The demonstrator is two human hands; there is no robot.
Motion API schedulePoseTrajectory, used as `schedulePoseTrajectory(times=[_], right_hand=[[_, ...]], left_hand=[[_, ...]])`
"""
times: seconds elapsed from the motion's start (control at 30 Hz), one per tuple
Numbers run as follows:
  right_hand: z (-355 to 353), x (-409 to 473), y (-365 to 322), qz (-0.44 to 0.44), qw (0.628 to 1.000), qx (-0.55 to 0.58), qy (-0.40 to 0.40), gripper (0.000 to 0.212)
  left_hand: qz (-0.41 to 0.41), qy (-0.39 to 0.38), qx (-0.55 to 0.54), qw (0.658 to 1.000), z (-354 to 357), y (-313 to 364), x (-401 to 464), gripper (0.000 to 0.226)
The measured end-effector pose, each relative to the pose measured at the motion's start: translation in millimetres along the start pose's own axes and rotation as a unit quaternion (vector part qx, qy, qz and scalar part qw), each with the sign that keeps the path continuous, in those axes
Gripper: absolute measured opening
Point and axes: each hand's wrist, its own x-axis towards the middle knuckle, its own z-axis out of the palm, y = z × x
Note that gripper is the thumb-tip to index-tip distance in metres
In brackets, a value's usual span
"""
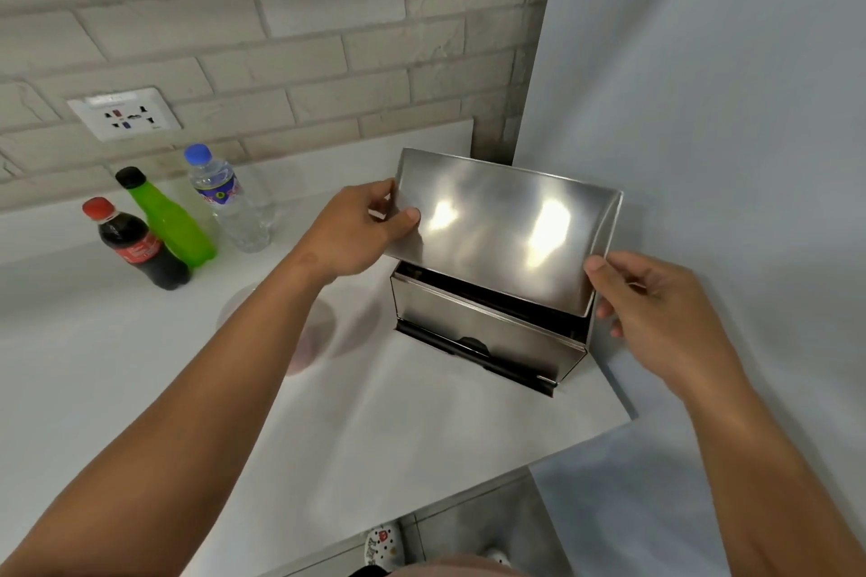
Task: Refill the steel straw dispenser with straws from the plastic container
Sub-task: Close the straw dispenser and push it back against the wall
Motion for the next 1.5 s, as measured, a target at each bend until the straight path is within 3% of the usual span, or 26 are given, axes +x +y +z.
schedulePoseTrajectory(times=[0.1, 0.17, 0.33, 0.47, 0.8, 1.0, 1.13, 1.33, 1.43, 1.5], right_hand=[[5, 16, 5, 0.026, 0.999, 0.033, 0.017, 0.005], [8, 26, 11, 0.040, 0.998, 0.034, 0.022, 0.009], [12, 33, 23, 0.031, 0.997, -0.058, 0.041, 0.041], [17, 30, 25, -0.014, 0.986, -0.154, 0.064, 0.051], [34, 12, 40, -0.003, 0.992, -0.125, -0.004, 0.033], [39, 9, 45, 0.000, 0.989, -0.150, 0.005, 0.031], [37, 5, 44, 0.028, 0.986, -0.163, 0.006, 0.056], [30, 4, 41, 0.014, 0.974, -0.221, 0.039, 0.067], [23, 14, 32, -0.060, 0.964, -0.257, 0.016, 0.092], [21, 28, 25, -0.141, 0.945, -0.289, -0.059, 0.102]], left_hand=[[-0.026, -0.001, -0.003, 1.000, 6, -1, 18, 0.024], [-0.042, -0.010, 0.006, 0.999, 12, -2, 28, 0.026], [-0.076, -0.039, 0.006, 0.996, 28, -3, 39, 0.033], [-0.094, -0.050, 0.007, 0.994, 37, -8, 44, 0.036], [-0.090, -0.042, 0.022, 0.995, 49, -20, 37, 0.044], [-0.070, -0.025, 0.027, 0.997, 61, -28, 29, 0.042], [-0.060, -0.012, 0.027, 0.998, 69, -28, 23, 0.041], [-0.048, 0.007, 0.036, 0.998, 75, -28, 17, 0.038], [-0.043, 0.011, 0.050, 0.998, 76, -28, 15, 0.039], [-0.040, 0.013, 0.056, 0.998, 75, -27, 14, 0.040]])
